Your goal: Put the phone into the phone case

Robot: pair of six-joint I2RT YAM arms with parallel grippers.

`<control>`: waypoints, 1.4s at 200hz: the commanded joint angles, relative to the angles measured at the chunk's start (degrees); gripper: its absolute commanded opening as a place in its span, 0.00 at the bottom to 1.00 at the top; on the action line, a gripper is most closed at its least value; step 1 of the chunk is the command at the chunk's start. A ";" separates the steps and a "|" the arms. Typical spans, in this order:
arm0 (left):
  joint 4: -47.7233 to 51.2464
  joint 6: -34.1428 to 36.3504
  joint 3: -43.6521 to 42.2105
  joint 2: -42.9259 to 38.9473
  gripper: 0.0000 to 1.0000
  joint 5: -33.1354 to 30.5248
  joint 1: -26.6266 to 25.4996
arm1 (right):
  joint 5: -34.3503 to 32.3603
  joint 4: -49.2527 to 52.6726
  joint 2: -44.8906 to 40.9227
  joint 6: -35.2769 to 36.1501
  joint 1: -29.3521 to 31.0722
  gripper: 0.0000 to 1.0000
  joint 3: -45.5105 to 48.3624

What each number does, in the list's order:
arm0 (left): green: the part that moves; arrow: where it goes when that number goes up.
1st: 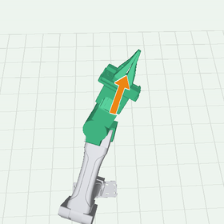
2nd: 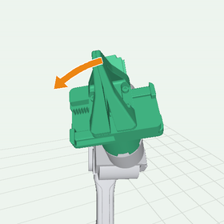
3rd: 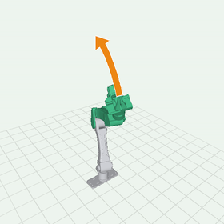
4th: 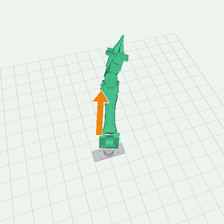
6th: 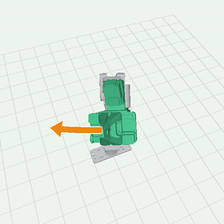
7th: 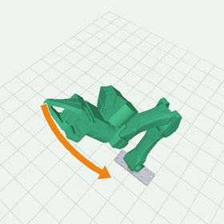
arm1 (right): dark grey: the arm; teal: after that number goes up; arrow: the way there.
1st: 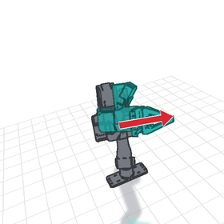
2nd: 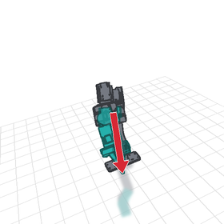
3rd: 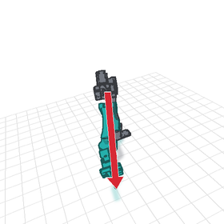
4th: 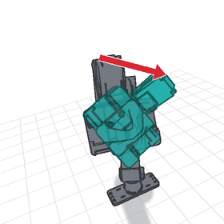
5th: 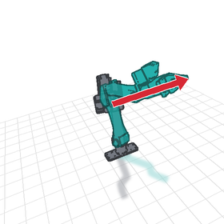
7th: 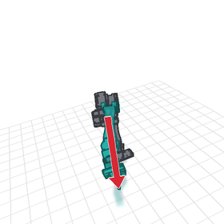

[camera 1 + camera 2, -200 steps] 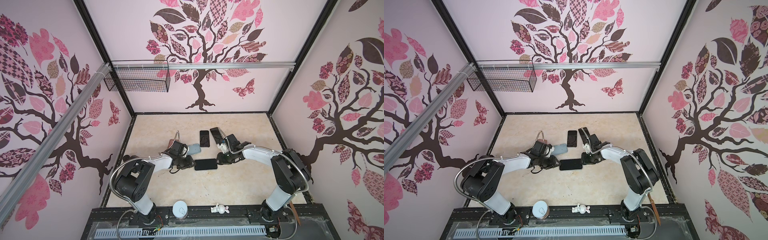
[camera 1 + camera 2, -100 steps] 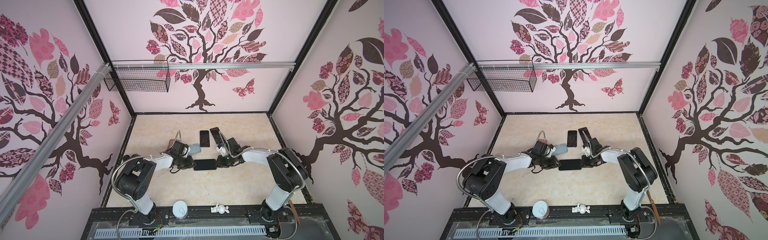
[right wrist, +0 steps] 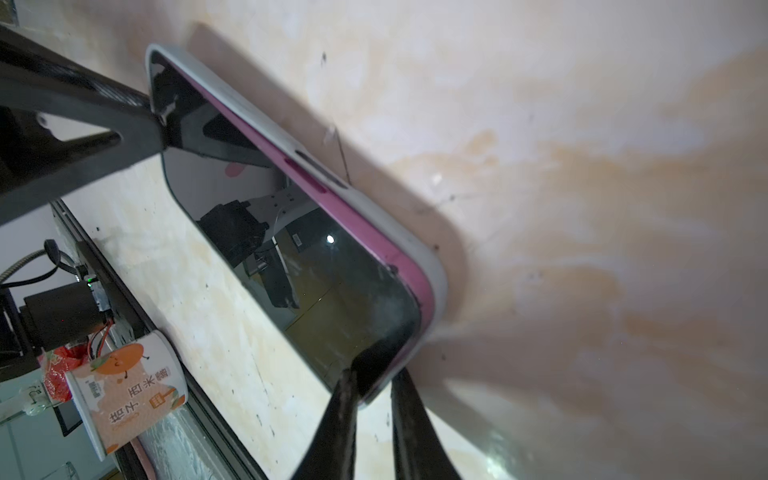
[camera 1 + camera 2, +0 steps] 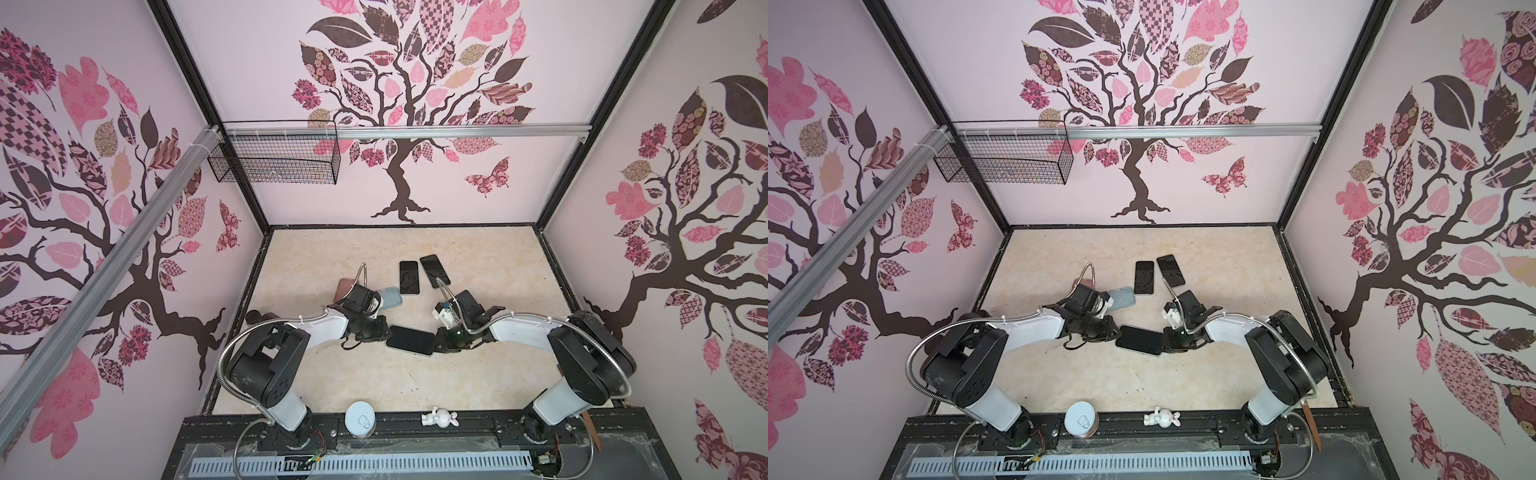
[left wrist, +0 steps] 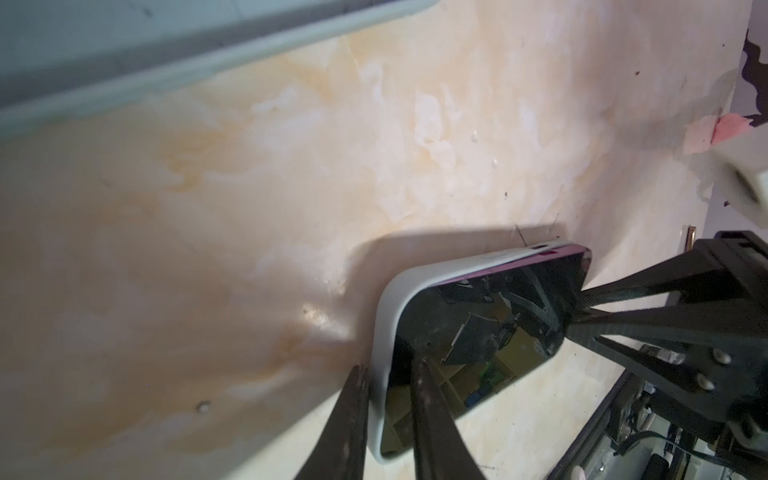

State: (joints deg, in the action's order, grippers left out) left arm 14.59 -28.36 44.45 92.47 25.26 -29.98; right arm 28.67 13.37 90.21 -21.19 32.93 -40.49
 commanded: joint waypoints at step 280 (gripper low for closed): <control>2.27 3.50 4.38 2.82 0.24 3.03 0.36 | -5.74 6.58 6.50 2.01 -1.64 0.17 -9.68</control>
State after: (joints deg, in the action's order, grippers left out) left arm 18.90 -25.10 47.44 94.48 27.11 -29.54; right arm 22.11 20.18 94.70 -19.31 31.42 -49.91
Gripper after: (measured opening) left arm 0.243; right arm 0.172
